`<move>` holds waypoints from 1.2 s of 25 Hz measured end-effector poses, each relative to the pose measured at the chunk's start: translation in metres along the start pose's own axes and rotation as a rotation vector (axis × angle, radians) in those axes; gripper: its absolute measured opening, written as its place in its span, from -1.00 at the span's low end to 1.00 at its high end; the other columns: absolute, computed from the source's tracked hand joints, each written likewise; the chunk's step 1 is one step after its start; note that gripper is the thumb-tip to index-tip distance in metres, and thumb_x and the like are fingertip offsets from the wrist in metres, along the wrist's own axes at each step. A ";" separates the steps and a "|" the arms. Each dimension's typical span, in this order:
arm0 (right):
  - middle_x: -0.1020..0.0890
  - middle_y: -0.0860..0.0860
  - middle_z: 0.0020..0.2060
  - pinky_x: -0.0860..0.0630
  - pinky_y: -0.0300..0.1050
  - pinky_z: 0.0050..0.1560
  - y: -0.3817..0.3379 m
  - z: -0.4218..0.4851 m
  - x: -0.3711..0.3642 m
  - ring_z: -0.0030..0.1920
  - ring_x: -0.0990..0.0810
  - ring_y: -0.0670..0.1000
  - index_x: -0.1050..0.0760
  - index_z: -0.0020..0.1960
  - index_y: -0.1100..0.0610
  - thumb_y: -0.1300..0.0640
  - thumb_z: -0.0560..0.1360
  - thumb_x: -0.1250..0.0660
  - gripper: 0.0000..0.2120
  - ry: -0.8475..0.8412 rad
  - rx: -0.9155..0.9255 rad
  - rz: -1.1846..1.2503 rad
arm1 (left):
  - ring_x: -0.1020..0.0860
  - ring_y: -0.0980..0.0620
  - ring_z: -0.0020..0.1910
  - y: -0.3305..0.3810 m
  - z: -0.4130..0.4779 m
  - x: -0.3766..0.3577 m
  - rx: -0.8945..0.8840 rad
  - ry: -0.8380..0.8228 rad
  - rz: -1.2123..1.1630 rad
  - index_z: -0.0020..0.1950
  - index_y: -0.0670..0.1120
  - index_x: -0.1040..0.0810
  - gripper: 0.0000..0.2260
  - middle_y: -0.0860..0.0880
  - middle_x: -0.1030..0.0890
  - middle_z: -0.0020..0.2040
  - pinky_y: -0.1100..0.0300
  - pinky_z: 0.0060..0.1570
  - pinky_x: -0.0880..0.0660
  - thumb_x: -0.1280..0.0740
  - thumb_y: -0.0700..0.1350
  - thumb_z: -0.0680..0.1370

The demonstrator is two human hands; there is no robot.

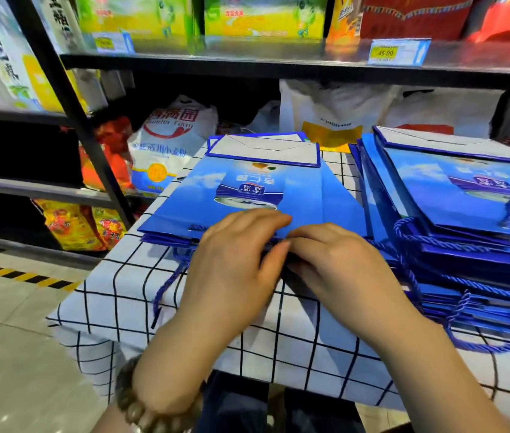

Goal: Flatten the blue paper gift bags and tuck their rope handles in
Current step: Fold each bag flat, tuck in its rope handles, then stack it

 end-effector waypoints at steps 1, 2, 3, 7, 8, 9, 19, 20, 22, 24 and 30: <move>-0.62 -0.06 -0.04 -0.52 -0.08 -0.09 0.002 -0.001 0.003 0.01 -0.57 0.06 -0.54 0.07 0.03 0.03 0.46 -0.21 -0.76 -0.042 -0.054 0.035 | -0.48 0.08 0.14 -0.004 0.008 -0.011 0.046 -0.126 0.037 0.19 -0.01 -0.55 -0.64 0.05 -0.59 0.13 0.16 0.13 -0.41 -0.19 0.11 0.50; -0.58 -0.08 0.06 -0.48 -0.08 0.02 0.008 -0.004 0.006 0.12 -0.51 0.03 -0.48 0.16 0.02 0.04 0.51 -0.20 -0.75 -0.069 -0.117 0.043 | -0.45 0.06 0.18 -0.010 0.012 -0.019 0.087 -0.229 0.079 0.26 0.01 -0.50 -0.62 0.05 -0.55 0.17 0.14 0.17 -0.37 -0.19 0.13 0.52; -0.53 -0.09 0.14 -0.44 -0.09 0.10 0.015 -0.008 0.012 0.20 -0.45 0.00 -0.41 0.25 0.01 0.06 0.54 -0.17 -0.71 -0.064 -0.172 0.023 | -0.44 0.06 0.18 -0.014 0.013 -0.024 0.093 -0.284 0.128 0.25 0.04 -0.50 -0.66 0.06 -0.53 0.15 0.16 0.15 -0.35 -0.21 0.12 0.53; -0.47 -0.03 0.16 -0.41 -0.14 0.02 0.024 -0.018 0.015 0.22 -0.38 0.04 -0.35 0.27 0.04 0.27 0.50 -0.14 -0.64 -0.089 -0.244 -0.190 | -0.46 0.05 0.00 -0.022 0.013 -0.021 0.068 -0.237 0.050 -0.09 0.01 -0.59 -0.93 0.07 -0.52 -0.11 0.18 -0.04 -0.35 -0.32 -0.04 0.50; -0.49 -0.02 0.13 -0.41 -0.15 0.00 0.022 -0.017 0.014 0.20 -0.40 0.05 -0.37 0.25 0.05 0.30 0.49 -0.15 -0.63 -0.088 -0.250 -0.220 | -0.47 0.03 -0.02 -0.024 0.014 -0.020 0.086 -0.198 0.041 -0.12 -0.02 -0.58 -0.94 0.06 -0.52 -0.14 0.16 -0.06 -0.37 -0.33 -0.08 0.51; -0.52 -0.01 0.09 -0.44 -0.14 -0.01 0.021 -0.017 0.015 0.16 -0.45 0.07 -0.40 0.23 0.06 0.31 0.49 -0.16 -0.65 -0.052 -0.254 -0.218 | -0.48 0.02 -0.04 -0.027 0.016 -0.017 0.099 -0.145 0.033 -0.13 -0.04 -0.58 -0.94 0.06 -0.52 -0.16 0.16 -0.07 -0.37 -0.33 -0.10 0.51; -0.52 -0.05 -0.52 -0.36 -0.28 -0.62 0.016 0.033 0.052 -0.59 -0.47 -0.08 -0.49 -0.18 0.10 0.34 0.54 -0.13 -0.75 0.225 -0.450 1.169 | -0.44 0.31 -0.13 -0.007 0.017 0.030 0.023 0.337 -0.266 -0.20 0.04 -0.53 -0.93 0.13 -0.49 -0.17 0.51 -0.12 -0.31 -0.28 -0.09 0.47; -0.51 -0.04 -0.51 -0.35 -0.30 -0.62 0.014 0.039 0.051 -0.60 -0.46 -0.08 -0.48 -0.18 0.11 0.35 0.54 -0.13 -0.76 0.210 -0.443 1.231 | -0.44 0.32 -0.15 -0.006 0.016 0.033 -0.005 0.348 -0.275 -0.22 0.07 -0.50 -0.91 0.12 -0.48 -0.19 0.51 -0.13 -0.31 -0.25 -0.06 0.47; -0.49 0.00 -0.49 -0.33 -0.32 -0.62 0.013 0.050 0.047 -0.61 -0.44 -0.10 -0.46 -0.17 0.14 0.35 0.55 -0.11 -0.77 0.189 -0.444 1.316 | -0.46 0.28 -0.18 -0.007 0.020 0.024 0.033 0.193 -0.312 -0.26 0.15 -0.47 -0.90 0.14 -0.48 -0.21 0.44 -0.17 -0.33 -0.22 0.10 0.42; -0.48 0.00 -0.48 -0.32 -0.34 -0.62 0.011 0.058 0.042 -0.60 -0.44 -0.11 -0.46 -0.15 0.16 0.35 0.56 -0.11 -0.78 0.171 -0.447 1.407 | -0.45 0.17 -0.25 -0.013 0.020 0.001 0.119 -0.043 -0.196 -0.34 0.11 -0.46 -0.75 0.09 -0.46 -0.27 0.29 -0.22 -0.36 -0.20 0.27 0.33; -0.58 0.01 -0.17 -0.51 -0.27 -0.33 0.029 0.049 0.027 -0.24 -0.57 -0.07 -0.49 0.10 0.12 0.16 0.50 -0.29 -0.83 0.220 -0.489 1.037 | -0.36 0.11 -0.48 -0.037 0.024 0.007 0.405 0.037 -0.445 -0.31 -0.05 -0.61 -0.75 -0.04 -0.43 -0.50 0.24 -0.43 -0.35 -0.33 0.03 0.50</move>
Point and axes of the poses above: each hand's wrist, its own z-axis towards the middle knuckle, its own x-axis out of the back of the hand, y = z × x, the point moved 7 cm from there along z, towards the middle knuckle
